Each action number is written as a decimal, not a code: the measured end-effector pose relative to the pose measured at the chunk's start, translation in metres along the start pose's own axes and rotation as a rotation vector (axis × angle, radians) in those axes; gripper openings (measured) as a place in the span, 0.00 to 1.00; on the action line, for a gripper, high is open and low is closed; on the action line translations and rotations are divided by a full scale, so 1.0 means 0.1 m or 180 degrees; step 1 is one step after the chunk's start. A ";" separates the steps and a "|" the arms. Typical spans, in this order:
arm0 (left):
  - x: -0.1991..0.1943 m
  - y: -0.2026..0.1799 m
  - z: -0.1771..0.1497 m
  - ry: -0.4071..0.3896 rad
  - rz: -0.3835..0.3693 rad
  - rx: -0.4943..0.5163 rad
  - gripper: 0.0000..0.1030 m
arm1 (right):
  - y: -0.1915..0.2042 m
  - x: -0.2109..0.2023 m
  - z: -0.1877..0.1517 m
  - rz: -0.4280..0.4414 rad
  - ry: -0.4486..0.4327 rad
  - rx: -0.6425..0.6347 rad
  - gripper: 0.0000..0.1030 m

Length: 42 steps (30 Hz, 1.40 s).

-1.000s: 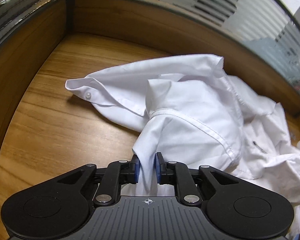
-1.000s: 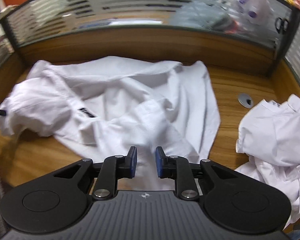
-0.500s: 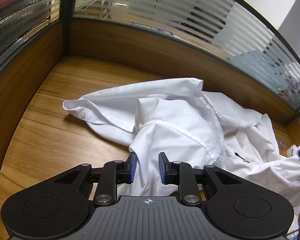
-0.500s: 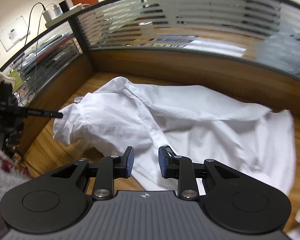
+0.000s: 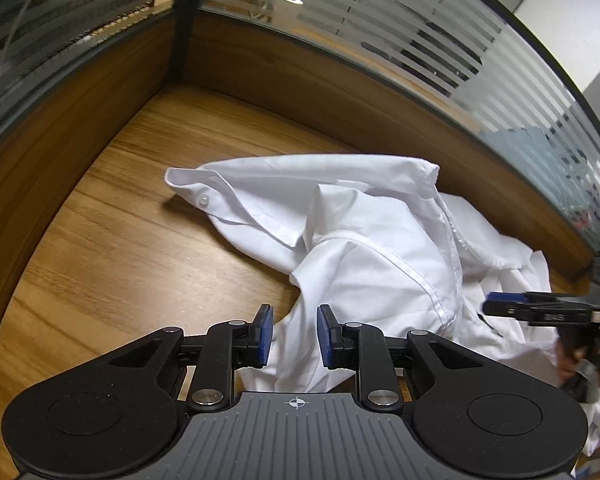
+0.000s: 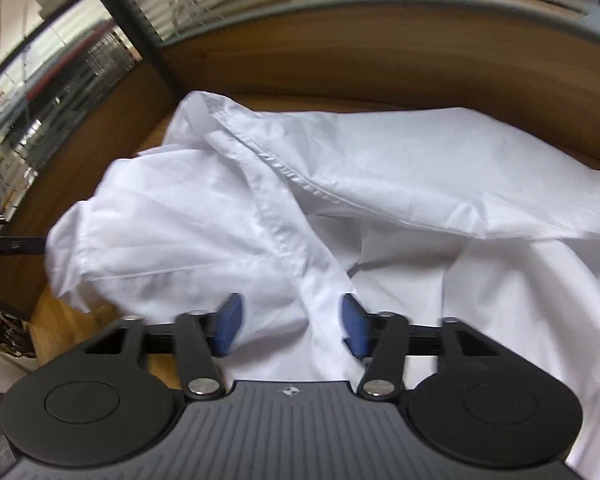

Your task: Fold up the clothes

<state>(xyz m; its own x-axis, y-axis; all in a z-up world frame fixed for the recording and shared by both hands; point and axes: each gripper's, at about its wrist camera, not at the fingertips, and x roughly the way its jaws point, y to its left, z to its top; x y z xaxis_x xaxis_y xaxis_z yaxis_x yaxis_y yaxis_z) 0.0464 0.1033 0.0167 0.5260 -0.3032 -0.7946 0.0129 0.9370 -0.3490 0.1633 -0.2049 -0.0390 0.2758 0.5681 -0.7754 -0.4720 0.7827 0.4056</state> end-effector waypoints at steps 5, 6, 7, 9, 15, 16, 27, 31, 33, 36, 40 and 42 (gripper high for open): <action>-0.11 -0.01 0.06 -0.0073 -0.0046 -0.0061 0.24 | -0.06 0.36 0.19 0.0136 0.0103 -0.0081 0.72; -0.12 -0.02 0.08 -0.0082 -0.0069 -0.0070 0.24 | -0.06 0.41 0.22 0.0165 0.0108 -0.0106 0.73; -0.13 -0.04 0.10 -0.0084 -0.0098 -0.0086 0.26 | -0.07 0.45 0.25 0.0177 0.0109 -0.0112 0.74; -0.12 -0.05 0.14 -0.0082 -0.0170 -0.0159 0.29 | -0.11 0.55 0.31 0.0199 0.0145 -0.0064 0.75; -0.04 -0.07 0.21 -0.0028 -0.0385 -0.0512 0.41 | -0.18 0.62 0.33 0.0415 0.0237 0.0226 0.46; -0.04 -0.08 0.22 -0.0030 -0.0415 -0.0540 0.46 | -0.16 0.58 0.31 0.0446 0.0233 0.0222 0.41; 0.19 -0.34 0.20 0.0211 -0.0819 -0.0637 0.65 | 0.65 -0.13 0.00 0.0816 -0.0087 -0.0212 0.09; 0.25 -0.42 0.15 0.0321 -0.1010 -0.0852 0.67 | 1.00 -0.34 -0.11 0.0898 -0.0155 -0.0397 0.08; 0.27 -0.47 0.11 0.0341 -0.1045 -0.0899 0.68 | 1.16 -0.41 -0.17 0.0921 -0.0159 -0.0499 0.08; 0.33 -0.52 0.05 0.0417 -0.0945 -0.0903 0.73 | 1.40 -0.44 -0.22 0.1039 -0.0131 -0.0678 0.07; 0.43 -0.55 -0.05 0.0575 -0.0712 -0.0826 0.73 | 1.64 -0.42 -0.28 0.1155 -0.0010 -0.0924 0.07; 0.47 -0.55 -0.11 0.0648 -0.0608 -0.0815 0.68 | 1.71 -0.40 -0.30 0.1205 0.0056 -0.1003 0.07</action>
<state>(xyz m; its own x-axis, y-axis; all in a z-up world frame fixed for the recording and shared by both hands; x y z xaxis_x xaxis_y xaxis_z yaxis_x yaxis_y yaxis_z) 0.0613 0.0353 -0.0071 0.3545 -0.5206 -0.7767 -0.1321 0.7944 -0.5928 0.0464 -0.1011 0.0467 0.0232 0.7913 -0.6110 -0.7675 0.4057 0.4963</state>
